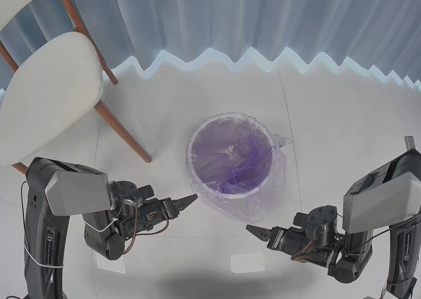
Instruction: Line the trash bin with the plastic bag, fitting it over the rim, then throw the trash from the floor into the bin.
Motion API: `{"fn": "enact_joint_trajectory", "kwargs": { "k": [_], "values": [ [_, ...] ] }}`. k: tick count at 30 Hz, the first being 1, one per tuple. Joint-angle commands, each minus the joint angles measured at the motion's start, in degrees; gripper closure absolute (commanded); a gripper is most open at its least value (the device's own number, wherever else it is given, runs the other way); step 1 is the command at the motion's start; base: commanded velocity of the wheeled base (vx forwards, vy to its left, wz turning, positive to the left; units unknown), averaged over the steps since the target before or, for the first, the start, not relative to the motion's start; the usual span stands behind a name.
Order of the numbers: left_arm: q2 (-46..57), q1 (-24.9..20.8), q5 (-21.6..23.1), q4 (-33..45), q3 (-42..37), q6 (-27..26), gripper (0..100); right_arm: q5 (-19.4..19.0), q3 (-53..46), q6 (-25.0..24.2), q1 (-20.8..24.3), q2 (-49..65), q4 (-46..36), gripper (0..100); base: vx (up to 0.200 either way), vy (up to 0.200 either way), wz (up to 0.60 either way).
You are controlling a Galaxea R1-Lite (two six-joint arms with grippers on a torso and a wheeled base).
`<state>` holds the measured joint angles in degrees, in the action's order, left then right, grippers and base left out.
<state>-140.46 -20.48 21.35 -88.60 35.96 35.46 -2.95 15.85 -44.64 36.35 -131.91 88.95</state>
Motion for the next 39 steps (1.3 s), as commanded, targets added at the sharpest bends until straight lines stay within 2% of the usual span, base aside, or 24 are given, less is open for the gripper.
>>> {"fn": "enact_joint_trajectory", "kwargs": {
  "k": [1, 11, 21, 29, 39],
  "values": [
    [0.98, 1.76, 0.19, 0.01, 0.78, 0.31, 0, -0.04, -0.03, -0.01, 0.03, -0.10, 1.05, 0, 0.000, 0.000, 0.00],
    [1.15, 4.57, 0.19, 0.01, 2.80, 1.36, 0, -0.04, -0.03, -0.01, 0.12, -0.10, 1.05, 0, 0.000, 0.000, 0.00],
    [0.01, 6.95, -0.16, 0.01, 8.07, 8.75, 0, -0.04, -0.12, -0.01, 0.12, -0.19, 1.05, 0, 0.000, 0.000, 0.00],
    [-2.80, 6.42, -0.52, 0.01, 14.66, 15.25, 0, -0.04, -0.03, 0.08, 0.12, -0.54, 1.05, 0, 0.000, 0.000, 0.00],
    [-6.23, 5.10, 0.10, 0.10, 18.44, 14.81, 0, -0.04, -0.03, 0.08, 1.18, -0.45, 1.05, 0, 0.000, 0.000, 0.00]
  ]
}}
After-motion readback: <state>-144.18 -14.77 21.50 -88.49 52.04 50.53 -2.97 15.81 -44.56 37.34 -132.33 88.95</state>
